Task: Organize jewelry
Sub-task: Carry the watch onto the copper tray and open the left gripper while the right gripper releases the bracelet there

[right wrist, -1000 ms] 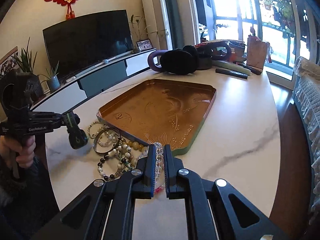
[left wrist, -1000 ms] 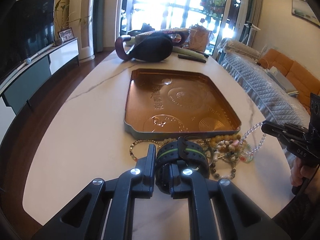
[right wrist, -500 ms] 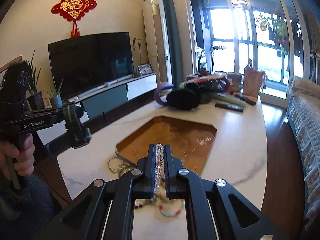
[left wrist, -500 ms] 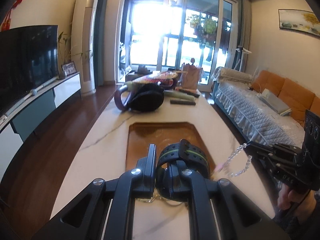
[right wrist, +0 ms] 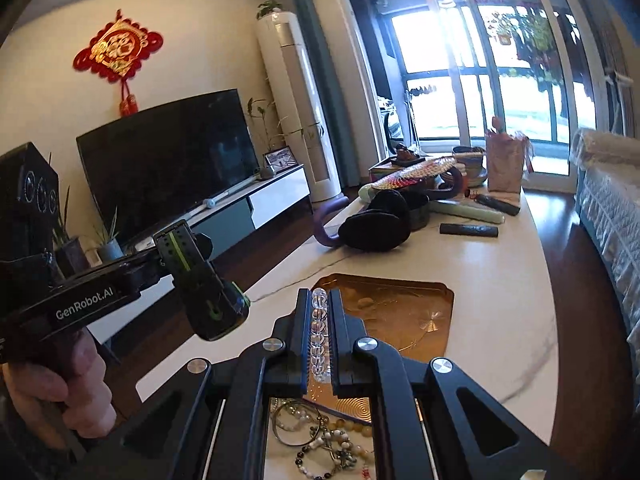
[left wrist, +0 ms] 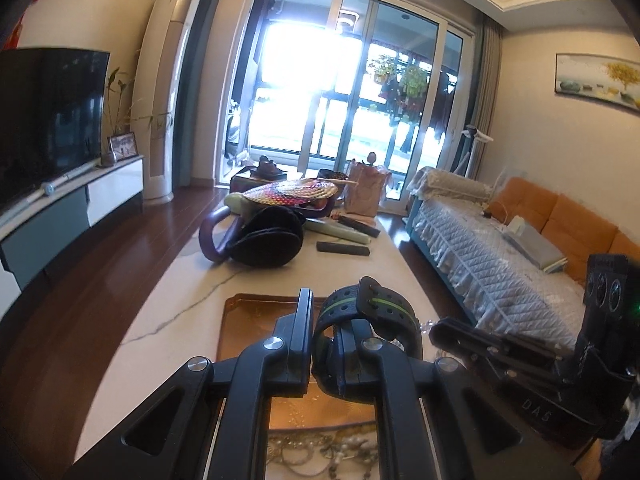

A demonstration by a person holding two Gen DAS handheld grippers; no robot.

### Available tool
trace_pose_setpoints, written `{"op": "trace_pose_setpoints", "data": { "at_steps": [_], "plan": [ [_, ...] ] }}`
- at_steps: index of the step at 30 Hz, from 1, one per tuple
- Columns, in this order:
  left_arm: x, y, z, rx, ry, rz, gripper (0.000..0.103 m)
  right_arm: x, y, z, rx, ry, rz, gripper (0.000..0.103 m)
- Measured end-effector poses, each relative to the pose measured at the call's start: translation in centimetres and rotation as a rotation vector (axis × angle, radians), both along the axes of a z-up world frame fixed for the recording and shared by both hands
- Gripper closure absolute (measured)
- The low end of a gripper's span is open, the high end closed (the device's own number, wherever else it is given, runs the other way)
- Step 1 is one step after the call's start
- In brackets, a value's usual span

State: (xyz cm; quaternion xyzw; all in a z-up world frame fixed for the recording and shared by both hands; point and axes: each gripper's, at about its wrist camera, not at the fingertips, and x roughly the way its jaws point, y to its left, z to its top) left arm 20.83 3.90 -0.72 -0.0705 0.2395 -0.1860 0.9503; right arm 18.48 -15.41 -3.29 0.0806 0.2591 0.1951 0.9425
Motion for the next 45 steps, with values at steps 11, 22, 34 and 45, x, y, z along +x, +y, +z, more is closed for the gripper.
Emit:
{"op": "trace_pose_setpoints", "data": {
  "at_steps": [11,22,34,45],
  "plan": [
    [4.8,-0.7,-7.4,-0.013,0.149,-0.046,0.094,4.2,-0.4,-6.7,-0.084,0.108,0.025,0.096],
    [7.3,-0.1,-9.5,-0.032,0.205,-0.049,0.094,8.5,2.0,-10.6,-0.067,0.185,0.134,0.096],
    [12.8,0.1,-16.4,0.071,0.483,0.051,0.094,10.8,1.8,-15.1,-0.125,0.31,0.072,0.096],
    [13.5,1.4,-18.7,-0.021,0.63,0.065,0.097,10.3,0.4,-15.7,-0.147,0.341,0.025,0.096]
  ]
}}
